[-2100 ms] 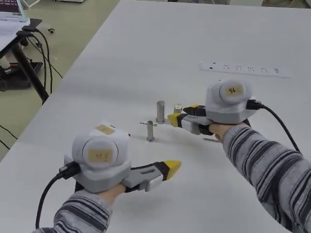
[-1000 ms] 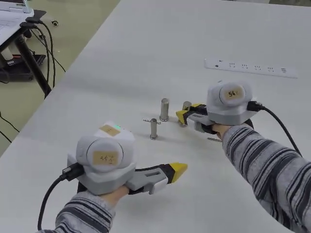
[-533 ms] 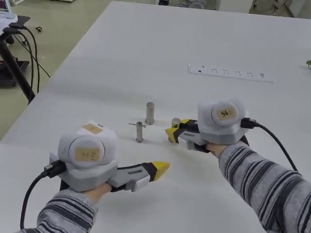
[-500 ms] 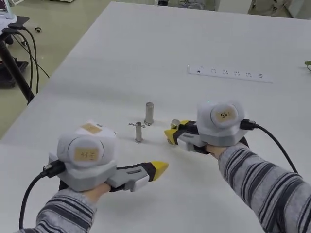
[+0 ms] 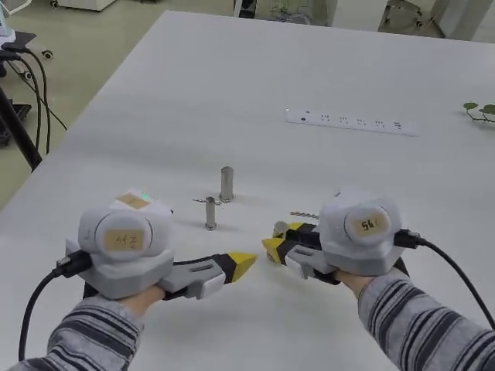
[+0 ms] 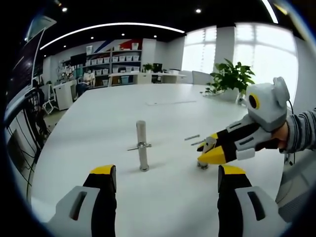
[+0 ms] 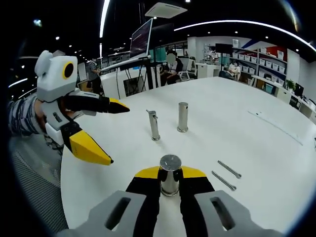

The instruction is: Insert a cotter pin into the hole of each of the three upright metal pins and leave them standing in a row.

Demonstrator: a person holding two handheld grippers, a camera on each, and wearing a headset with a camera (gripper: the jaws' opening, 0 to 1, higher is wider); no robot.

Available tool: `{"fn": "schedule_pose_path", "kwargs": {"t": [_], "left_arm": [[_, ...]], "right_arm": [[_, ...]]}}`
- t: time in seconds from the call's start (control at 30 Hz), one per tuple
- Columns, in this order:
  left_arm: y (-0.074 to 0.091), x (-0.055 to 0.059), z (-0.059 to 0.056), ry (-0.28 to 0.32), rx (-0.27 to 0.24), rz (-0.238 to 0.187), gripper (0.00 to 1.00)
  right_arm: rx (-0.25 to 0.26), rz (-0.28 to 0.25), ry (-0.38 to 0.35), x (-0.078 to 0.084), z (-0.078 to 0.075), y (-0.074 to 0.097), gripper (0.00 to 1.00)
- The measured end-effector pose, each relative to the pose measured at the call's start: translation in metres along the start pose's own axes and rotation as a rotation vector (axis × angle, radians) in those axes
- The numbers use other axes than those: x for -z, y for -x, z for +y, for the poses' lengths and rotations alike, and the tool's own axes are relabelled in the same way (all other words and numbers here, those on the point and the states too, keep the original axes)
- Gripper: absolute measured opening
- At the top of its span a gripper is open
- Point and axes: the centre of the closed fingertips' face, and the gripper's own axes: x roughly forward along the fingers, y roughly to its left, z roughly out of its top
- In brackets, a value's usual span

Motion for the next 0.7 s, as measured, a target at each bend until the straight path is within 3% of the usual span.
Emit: {"fn": "schedule_pose_path", "kwargs": {"t": [0.37, 0.7], "left_arm": [[-0.001, 0.001, -0.002, -0.008, 0.008, 0.002, 0.83], [-0.001, 0.001, -0.004, -0.018, 0.012, 0.005, 0.82]], "right_arm": [[0.023, 0.023, 0.026, 0.015, 0.004, 0.010, 0.09], [0.039, 0.004, 0.037, 0.017, 0.005, 0.016, 0.09]]}}
